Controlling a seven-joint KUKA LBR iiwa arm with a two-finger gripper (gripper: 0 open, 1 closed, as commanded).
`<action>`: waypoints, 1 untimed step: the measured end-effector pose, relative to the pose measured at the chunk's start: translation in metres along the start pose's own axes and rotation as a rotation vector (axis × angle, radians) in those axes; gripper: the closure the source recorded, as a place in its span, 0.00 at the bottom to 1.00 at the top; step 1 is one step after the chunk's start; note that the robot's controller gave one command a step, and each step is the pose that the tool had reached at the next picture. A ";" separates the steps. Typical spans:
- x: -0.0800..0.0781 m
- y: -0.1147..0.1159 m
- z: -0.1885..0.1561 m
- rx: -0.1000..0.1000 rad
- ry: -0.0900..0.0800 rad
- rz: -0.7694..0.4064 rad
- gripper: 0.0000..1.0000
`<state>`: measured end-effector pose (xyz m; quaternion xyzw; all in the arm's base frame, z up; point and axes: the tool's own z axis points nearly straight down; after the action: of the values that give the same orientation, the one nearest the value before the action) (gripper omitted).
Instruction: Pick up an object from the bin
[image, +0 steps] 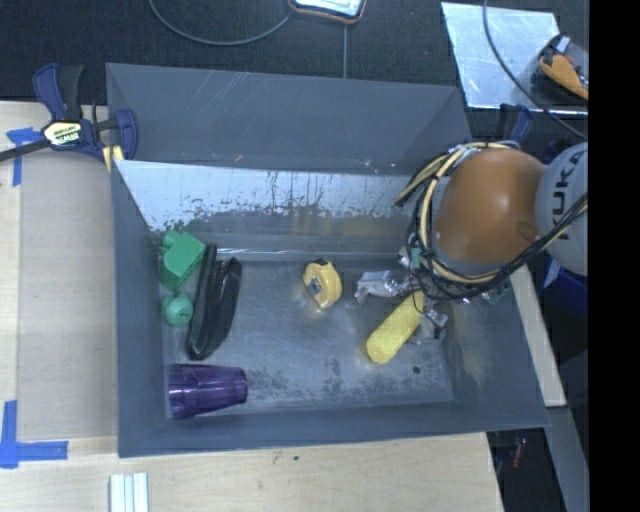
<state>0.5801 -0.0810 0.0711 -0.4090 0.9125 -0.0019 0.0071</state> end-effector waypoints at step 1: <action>0.032 0.003 0.001 -0.003 0.009 -0.292 1.00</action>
Offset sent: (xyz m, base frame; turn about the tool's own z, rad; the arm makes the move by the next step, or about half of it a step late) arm 0.0000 0.0000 0.0000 0.0000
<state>0.5560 -0.1030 0.0701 -0.5372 0.8435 -0.0035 0.0019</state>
